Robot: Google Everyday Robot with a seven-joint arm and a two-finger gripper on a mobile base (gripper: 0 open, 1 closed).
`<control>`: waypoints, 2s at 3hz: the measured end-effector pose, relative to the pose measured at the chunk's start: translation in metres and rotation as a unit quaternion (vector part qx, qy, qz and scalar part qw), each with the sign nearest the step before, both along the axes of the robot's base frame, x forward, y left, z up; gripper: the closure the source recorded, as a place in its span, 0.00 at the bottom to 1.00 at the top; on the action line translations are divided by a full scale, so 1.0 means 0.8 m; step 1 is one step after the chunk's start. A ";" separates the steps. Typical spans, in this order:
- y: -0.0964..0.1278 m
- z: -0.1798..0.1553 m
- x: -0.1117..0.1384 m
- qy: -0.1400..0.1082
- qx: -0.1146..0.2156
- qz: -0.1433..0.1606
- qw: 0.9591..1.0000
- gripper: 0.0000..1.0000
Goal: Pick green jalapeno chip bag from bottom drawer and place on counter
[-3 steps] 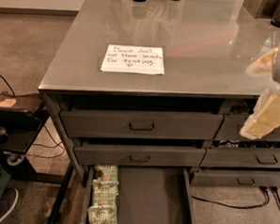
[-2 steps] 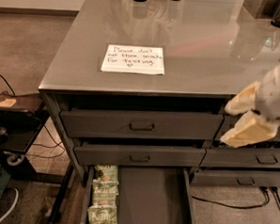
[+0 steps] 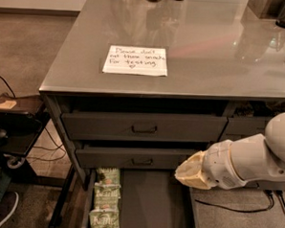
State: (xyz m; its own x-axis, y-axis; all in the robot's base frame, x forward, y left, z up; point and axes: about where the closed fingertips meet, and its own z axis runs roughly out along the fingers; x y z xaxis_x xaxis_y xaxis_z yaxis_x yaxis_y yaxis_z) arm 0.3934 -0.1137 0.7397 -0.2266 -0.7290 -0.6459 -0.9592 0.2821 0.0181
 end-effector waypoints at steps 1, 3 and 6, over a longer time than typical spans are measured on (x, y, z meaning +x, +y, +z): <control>0.001 -0.001 0.000 0.000 0.001 0.000 1.000 1.00; 0.025 -0.138 -0.015 -0.031 -0.009 0.053 0.998 1.00; 0.121 -0.302 -0.004 -0.008 0.099 0.095 0.990 1.00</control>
Offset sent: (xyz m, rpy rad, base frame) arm -0.0167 0.0045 -0.1183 -0.1063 -0.0749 0.1350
